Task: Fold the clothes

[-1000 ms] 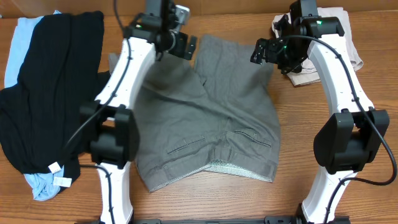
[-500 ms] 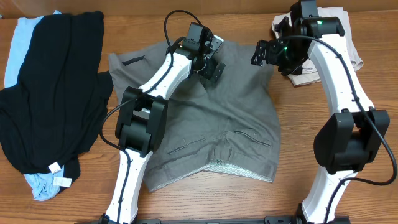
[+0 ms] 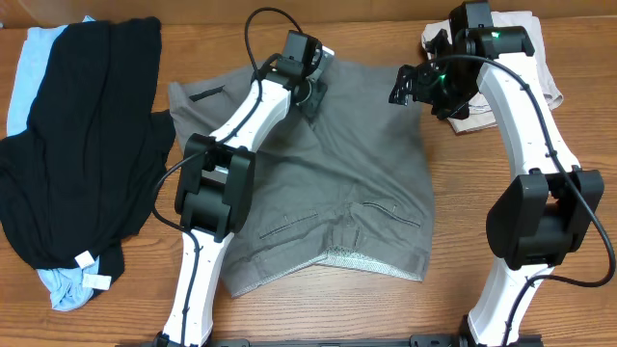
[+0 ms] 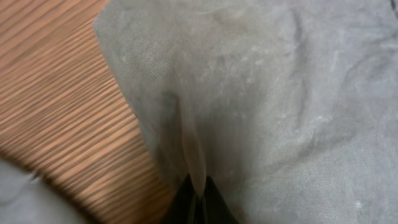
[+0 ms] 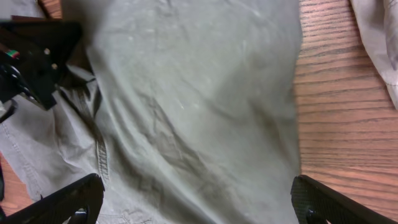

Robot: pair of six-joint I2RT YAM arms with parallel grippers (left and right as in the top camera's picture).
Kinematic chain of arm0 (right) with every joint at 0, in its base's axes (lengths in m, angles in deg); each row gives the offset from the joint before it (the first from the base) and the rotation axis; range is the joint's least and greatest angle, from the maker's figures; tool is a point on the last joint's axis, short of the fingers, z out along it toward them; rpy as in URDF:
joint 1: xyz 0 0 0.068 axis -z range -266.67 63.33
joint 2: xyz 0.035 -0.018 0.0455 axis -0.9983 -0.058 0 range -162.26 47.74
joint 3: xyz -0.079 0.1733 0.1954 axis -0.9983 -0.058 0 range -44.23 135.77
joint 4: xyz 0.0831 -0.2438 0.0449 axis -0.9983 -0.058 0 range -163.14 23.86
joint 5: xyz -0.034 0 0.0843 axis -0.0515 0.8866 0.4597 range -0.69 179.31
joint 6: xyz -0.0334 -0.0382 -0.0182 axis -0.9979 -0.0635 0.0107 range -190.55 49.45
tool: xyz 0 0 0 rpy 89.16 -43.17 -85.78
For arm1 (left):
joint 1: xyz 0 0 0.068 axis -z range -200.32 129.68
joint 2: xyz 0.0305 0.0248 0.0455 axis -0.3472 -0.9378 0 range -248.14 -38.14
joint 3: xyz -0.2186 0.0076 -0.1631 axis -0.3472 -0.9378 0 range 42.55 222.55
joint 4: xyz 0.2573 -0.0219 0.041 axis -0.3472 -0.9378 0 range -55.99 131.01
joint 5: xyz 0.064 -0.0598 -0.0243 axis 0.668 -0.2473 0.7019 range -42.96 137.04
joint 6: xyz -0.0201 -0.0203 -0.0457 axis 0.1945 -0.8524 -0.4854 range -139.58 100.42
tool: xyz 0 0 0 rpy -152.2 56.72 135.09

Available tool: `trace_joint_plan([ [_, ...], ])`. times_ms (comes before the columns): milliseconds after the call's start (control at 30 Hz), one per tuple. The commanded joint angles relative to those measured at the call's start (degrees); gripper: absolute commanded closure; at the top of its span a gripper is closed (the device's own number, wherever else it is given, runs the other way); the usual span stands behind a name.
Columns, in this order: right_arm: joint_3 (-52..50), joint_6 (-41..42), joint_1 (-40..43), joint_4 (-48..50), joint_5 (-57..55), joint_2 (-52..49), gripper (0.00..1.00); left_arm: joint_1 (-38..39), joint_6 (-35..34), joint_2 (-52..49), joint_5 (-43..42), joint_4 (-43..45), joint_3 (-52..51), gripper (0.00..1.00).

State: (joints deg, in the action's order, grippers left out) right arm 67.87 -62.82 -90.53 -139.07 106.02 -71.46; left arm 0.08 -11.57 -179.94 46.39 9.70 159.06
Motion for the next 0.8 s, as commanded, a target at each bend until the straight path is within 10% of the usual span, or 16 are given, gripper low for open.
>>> trace_joint_plan([
  [0, -0.7, 0.2, -0.6, 0.0, 0.5, 1.1, 0.0, -3.2, -3.9, -0.4, 3.7, -2.2, 5.0, 0.96],
  [300, -3.7, 0.9, -1.6, -0.5, 0.6, 0.6, 0.0, -10.5, -11.7, -0.4, 3.5, -13.1, 24.1, 0.92],
  [333, -4.1, 1.1, -1.6, -0.5, 0.6, 0.6, 0.0, -11.0, -11.8, -0.4, 2.9, -14.1, 25.7, 0.79],
  [433, -5.0, 1.3, -1.6, -1.3, 1.5, 0.6, 0.0, -11.7, -11.7, -0.4, 1.9, -16.5, 28.7, 0.0],
  [767, -11.7, 1.3, -2.2, -3.4, 1.8, 0.6, 0.0, -11.4, -11.4, 4.0, 0.5, -32.2, 37.9, 0.0],
])
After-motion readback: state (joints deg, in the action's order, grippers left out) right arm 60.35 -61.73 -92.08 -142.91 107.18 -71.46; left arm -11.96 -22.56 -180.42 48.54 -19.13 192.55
